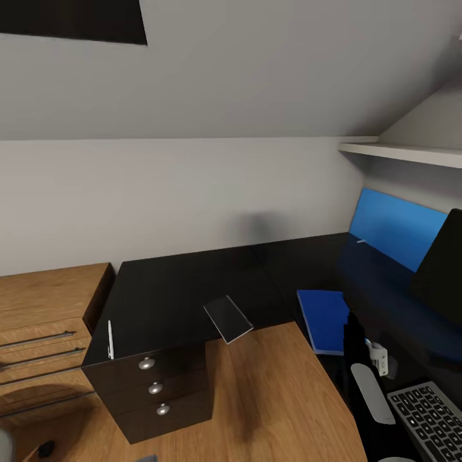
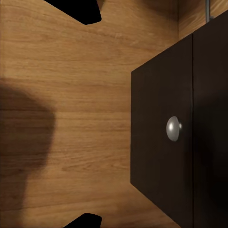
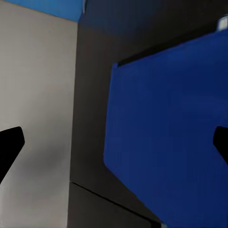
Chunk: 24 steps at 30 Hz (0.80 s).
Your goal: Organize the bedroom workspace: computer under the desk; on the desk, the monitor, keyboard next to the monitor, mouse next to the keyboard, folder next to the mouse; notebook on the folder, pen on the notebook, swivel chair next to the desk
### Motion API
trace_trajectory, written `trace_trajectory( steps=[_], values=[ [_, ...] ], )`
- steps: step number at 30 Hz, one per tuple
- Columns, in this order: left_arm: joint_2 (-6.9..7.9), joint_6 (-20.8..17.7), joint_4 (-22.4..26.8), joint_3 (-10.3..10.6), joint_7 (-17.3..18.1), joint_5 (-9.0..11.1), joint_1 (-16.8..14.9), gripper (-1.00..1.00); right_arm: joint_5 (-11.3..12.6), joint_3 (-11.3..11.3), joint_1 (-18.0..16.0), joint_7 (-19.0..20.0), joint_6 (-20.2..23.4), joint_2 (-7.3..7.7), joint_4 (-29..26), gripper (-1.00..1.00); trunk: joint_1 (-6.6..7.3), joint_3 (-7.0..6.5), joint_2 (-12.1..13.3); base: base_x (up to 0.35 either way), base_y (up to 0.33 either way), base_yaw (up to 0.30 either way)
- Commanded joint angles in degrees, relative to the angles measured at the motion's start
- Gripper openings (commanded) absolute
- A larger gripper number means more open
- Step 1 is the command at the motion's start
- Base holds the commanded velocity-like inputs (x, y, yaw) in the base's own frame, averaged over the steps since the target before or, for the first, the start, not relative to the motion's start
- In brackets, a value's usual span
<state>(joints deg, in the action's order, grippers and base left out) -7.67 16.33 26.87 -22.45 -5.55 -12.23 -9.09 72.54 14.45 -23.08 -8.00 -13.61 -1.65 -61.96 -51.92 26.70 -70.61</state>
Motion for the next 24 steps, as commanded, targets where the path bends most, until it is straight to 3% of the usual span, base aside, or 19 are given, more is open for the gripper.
trace_trajectory(
  steps=[1,11,18,19,24],
  values=[
    [-0.06,0.19,-0.02,-0.31,-0.15,-0.61,-0.05,1.0,0.48,0.0,-0.03,-0.08,-0.21,-0.02,-0.09,1.0,0.0,0.06,-0.04,-0.001,-0.001,0.0],
    [-0.05,0.19,0.01,-0.31,-0.16,-0.61,-0.05,1.0,0.42,-0.24,-0.03,-0.09,-0.24,-0.12,-0.79,1.0,0.0,0.06,-0.04,0.0,0.0,0.0],
    [-0.03,0.19,0.01,-0.36,-0.16,-0.61,-0.05,1.0,-0.61,-8.61,-0.02,-0.26,1.07,0.17,-1.64,1.0,0.0,0.06,-0.04,0.0,0.0,0.0],
    [-0.01,0.19,0.0,-0.36,-0.16,-0.61,-0.05,1.0,-1.41,-10.45,0.01,-0.31,1.18,0.37,-2.54,1.0,0.0,0.06,-0.04,0.0,0.0,0.0],
    [0.02,0.19,-0.01,-0.33,-0.16,-0.61,-0.05,1.0,-4.66,-14.57,0.12,-1.19,1.59,0.75,-5.32,1.0,0.0,0.06,-0.04,0.0,0.0,0.0]
  ],
)
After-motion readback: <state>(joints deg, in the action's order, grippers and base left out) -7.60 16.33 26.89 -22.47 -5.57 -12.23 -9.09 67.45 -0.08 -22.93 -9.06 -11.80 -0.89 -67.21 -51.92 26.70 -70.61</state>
